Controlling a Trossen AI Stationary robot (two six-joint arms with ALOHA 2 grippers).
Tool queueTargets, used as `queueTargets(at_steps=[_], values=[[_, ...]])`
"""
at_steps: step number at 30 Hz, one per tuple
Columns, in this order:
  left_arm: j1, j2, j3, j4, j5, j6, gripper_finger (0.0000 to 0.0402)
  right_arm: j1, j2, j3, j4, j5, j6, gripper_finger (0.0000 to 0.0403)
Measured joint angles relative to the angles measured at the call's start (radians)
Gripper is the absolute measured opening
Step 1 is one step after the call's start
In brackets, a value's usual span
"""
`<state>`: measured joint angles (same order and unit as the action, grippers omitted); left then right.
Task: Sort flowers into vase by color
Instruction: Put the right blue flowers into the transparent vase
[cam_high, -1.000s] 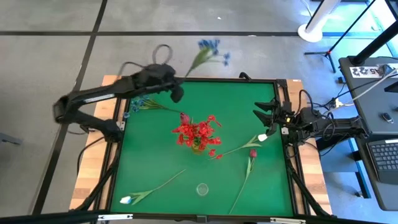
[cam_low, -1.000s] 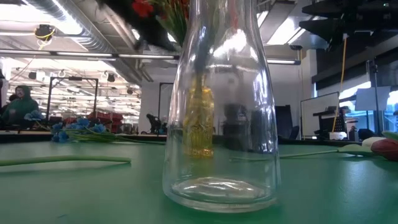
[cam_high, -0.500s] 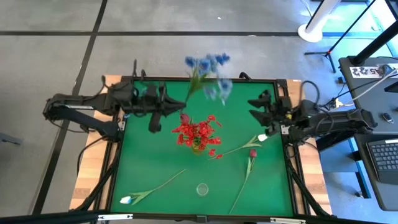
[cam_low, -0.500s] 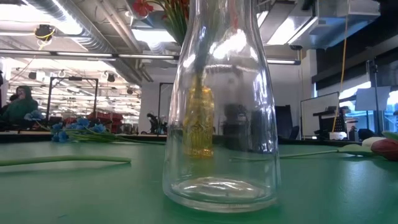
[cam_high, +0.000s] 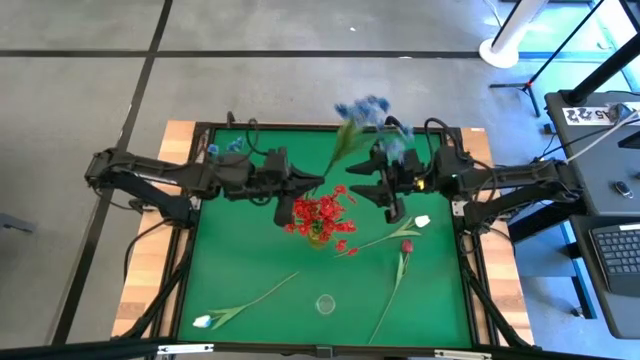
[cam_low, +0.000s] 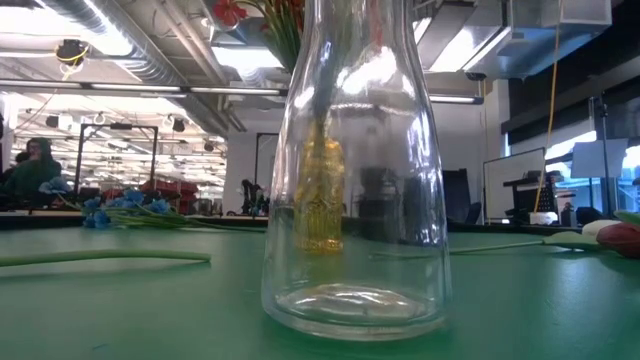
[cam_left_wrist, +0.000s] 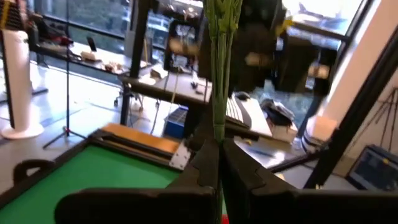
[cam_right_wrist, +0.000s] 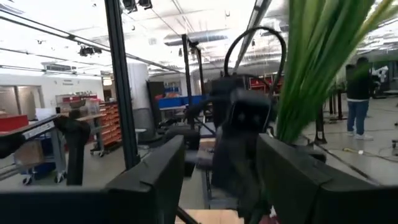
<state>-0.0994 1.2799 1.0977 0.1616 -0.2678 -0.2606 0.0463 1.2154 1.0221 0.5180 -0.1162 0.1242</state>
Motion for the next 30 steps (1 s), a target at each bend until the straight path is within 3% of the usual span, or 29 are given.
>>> queueTargets(at_steps=[6,21,30], values=[[-0.032,0.039,0.000,0.033,-0.004,-0.022,0.0000,0.000,0.032,0.013,0.015,0.082,0.007,0.0198],[-0.102,0.039,0.000,0.086,-0.010,-0.029,0.0000,0.002,0.084,0.013,0.059,0.092,0.142,0.0198],[-0.105,0.044,0.000,0.087,-0.020,-0.059,0.0000,0.060,0.084,0.013,0.105,0.063,0.102,0.0198]])
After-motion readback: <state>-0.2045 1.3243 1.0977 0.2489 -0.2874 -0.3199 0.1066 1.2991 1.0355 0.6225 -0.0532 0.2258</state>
